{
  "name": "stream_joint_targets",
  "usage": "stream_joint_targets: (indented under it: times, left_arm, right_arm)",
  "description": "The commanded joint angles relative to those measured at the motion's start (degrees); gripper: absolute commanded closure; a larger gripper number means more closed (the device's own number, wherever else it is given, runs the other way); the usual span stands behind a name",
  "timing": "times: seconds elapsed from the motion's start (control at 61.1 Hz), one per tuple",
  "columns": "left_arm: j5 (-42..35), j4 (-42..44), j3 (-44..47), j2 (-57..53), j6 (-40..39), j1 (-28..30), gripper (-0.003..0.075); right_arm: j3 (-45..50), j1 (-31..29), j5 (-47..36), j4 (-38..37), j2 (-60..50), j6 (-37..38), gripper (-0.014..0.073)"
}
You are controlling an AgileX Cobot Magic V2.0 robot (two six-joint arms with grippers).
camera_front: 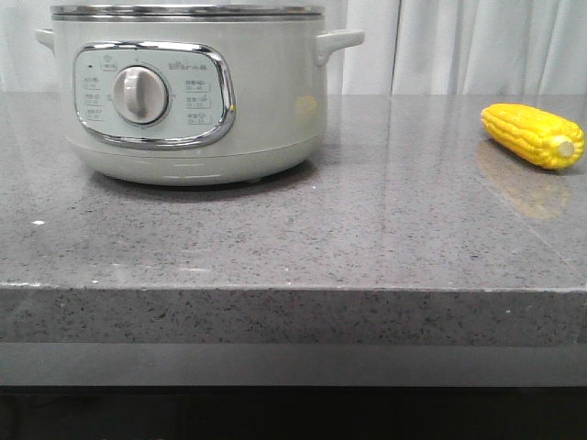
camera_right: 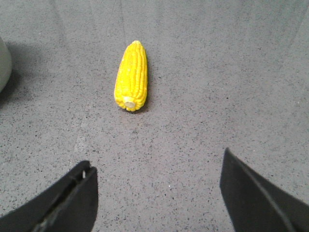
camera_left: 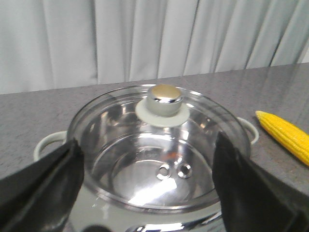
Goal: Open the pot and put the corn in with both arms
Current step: 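Grasp the silver knob of the glass lid with the left gripper, then lift the glass lid off the pot with the left gripper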
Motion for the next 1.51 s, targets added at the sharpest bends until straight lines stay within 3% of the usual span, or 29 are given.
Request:
stream_joint_targets:
  times: [0.0, 0.622, 1.277, 1.342, 1.49]
  left_arm:
    - [-8.00, -0.74, -4.41, 3.57, 0.00, -2.17, 0.0175]
    - [-8.93, -2.51, -26.14, 28.32, -0.10, -1.61, 0.0175]
    - [-8.52, -3.85, -27.54, 35.49, -0.10, -0.94, 0.0176]
    - [-8.63, -3.85, -27.54, 35.72, -0.10, -0.94, 0.0207]
    - [-9.34, -3.74, -27.54, 36.22, -0.10, -0.94, 0.0362]
  right_arm:
    - [-1.51, -0.26, -4.63, -0.06, 0.72, -0.22, 0.0045]
    - [-1.51, -0.26, -4.70, -0.07, 0.72, -0.22, 0.0045]
    - [-1.51, -0.26, -4.75, -0.07, 0.72, -0.22, 0.0045]
    - [-1.51, -0.26, -4.75, -0.07, 0.72, -0.22, 0.0045]
    - [-1.51, -0.26, -4.65, -0.07, 0.72, -0.22, 0.0045]
